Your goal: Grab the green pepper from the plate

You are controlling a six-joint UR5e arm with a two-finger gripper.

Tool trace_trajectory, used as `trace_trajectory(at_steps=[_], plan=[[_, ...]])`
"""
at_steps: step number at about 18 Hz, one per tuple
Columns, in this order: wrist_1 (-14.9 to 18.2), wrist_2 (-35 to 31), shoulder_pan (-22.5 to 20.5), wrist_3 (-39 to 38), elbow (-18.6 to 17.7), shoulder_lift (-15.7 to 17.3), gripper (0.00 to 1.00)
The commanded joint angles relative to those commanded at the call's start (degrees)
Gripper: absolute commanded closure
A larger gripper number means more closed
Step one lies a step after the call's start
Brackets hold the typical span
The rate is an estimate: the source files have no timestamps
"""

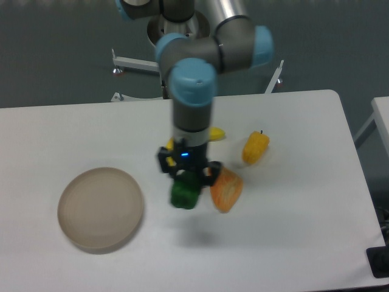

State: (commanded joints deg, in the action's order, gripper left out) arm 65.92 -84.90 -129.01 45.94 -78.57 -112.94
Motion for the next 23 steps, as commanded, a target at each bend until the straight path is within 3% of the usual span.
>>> trace_trajectory(at_steps=[2, 5, 8, 10, 13, 23], plan=[[1.0, 0.1, -1.7, 4.6, 0.0, 0.0, 0.93], [3.1, -0.4, -5.5, 19.6, 0.6, -0.9, 0.92], [3.9, -2.4, -6.9, 24.4, 1.1, -2.4, 0.93], [5.6, -6.0, -7.0, 29.7, 3.2, -4.1, 0.93], [11.2, -7.3, -7.0, 34.9, 4.8, -4.5, 0.93], [11.6, -6.7, -7.4, 43.4, 5.0, -4.5, 0.94]])
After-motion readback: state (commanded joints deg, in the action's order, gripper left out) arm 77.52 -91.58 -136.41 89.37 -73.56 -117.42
